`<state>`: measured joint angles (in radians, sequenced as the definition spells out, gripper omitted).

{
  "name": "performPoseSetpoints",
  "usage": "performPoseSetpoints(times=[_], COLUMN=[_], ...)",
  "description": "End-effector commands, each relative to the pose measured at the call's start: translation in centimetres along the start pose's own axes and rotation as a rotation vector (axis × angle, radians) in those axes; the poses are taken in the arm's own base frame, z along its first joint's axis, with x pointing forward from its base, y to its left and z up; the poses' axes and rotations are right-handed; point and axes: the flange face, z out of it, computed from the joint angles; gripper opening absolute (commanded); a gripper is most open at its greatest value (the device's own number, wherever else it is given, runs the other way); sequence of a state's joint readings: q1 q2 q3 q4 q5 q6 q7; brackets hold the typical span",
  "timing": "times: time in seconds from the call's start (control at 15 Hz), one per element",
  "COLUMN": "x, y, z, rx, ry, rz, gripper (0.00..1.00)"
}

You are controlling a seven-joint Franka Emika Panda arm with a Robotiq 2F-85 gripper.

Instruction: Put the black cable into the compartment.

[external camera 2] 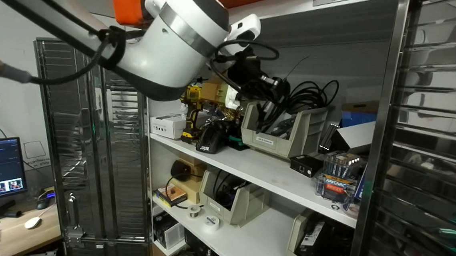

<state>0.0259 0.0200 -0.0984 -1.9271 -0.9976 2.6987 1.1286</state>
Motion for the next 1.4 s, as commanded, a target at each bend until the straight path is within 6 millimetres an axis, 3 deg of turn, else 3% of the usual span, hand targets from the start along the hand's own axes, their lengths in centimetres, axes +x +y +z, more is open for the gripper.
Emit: performPoseSetpoints(times=[0.0,0.47,1.07,1.33], x=[3.4,4.2,5.7,5.5], y=[-2.1,-6.6,-11.5,-11.6], z=[2.7,8.5,10.3,12.2], rx=[-0.024,0.008,0.087,0.036], ry=[0.09,0.082,0.083,0.079], rz=[0.037,0.041,0.095,0.086], gripper=[0.09,0.1,0.1,0.08])
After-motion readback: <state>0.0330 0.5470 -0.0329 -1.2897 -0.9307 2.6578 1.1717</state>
